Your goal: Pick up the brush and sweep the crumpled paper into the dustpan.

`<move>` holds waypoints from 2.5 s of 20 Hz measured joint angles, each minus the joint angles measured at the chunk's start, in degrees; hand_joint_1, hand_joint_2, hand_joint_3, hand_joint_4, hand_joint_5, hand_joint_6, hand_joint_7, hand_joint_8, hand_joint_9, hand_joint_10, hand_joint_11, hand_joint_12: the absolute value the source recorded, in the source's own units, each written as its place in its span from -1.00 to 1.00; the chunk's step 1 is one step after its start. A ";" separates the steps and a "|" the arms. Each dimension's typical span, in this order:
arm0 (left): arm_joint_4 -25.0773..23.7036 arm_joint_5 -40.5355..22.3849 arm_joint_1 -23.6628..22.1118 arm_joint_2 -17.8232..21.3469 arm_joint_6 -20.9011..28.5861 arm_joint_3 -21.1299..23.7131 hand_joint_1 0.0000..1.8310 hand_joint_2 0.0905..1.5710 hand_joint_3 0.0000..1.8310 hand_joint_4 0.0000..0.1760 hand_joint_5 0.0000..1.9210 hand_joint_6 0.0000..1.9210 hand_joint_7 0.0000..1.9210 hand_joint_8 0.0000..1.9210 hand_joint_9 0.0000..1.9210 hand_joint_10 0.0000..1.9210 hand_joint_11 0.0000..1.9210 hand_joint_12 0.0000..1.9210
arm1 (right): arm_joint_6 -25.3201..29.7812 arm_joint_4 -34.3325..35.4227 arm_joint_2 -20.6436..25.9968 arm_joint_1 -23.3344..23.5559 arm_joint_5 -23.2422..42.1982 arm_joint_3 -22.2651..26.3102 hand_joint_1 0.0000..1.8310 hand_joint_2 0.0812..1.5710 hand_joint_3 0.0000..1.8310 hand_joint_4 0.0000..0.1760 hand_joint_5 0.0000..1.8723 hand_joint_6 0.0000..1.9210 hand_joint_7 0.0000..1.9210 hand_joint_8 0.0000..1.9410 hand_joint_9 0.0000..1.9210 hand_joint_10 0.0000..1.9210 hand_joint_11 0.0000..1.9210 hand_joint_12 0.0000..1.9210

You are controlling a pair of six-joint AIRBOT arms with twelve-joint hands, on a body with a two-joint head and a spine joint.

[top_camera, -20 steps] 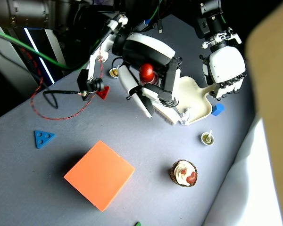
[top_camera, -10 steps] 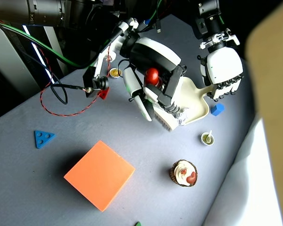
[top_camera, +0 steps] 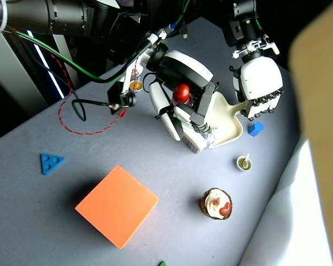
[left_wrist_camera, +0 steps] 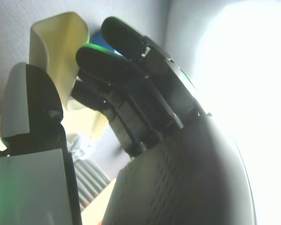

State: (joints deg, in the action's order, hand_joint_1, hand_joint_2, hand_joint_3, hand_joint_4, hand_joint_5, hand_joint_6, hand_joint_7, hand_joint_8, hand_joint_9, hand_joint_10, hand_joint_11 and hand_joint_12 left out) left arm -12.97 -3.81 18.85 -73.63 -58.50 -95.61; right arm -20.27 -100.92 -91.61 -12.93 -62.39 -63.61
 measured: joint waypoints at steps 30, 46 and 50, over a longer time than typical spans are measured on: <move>0.15 0.33 0.00 0.68 -0.20 0.46 0.51 0.33 -1.00 -1.00 0.02 -0.04 0.15 -0.27 0.02 0.16 -0.18 -0.04 | 21.42 -17.09 -4.44 1.55 -0.46 -5.42 0.70 0.51 -1.00 1.00 0.00 1.00 0.14 1.00 0.31 1.00 0.47 1.00; 0.42 0.35 0.00 0.70 -0.24 0.39 0.52 0.32 -1.00 -1.00 0.03 -0.06 0.18 -0.32 0.03 0.14 -0.14 -0.08 | 8.26 -7.96 -4.04 0.81 3.02 -3.61 0.70 0.51 -1.00 1.00 0.02 1.00 0.16 1.00 0.31 1.00 0.48 1.00; 1.38 0.35 0.02 0.70 -0.42 0.39 0.51 0.33 -1.00 -1.00 0.03 -0.03 0.16 -0.32 0.02 0.16 -0.16 -0.06 | 8.15 -7.91 -5.09 0.81 2.97 -5.68 0.70 0.54 -1.00 1.00 0.07 1.00 0.23 1.00 0.36 1.00 -0.05 0.81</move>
State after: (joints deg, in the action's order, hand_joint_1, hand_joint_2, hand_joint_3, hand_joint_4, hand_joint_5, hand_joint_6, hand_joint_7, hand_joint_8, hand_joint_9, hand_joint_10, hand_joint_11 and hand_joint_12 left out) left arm -11.60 -3.46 18.87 -72.93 -58.92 -95.22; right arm -12.12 -108.84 -96.71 -12.12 -59.42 -69.30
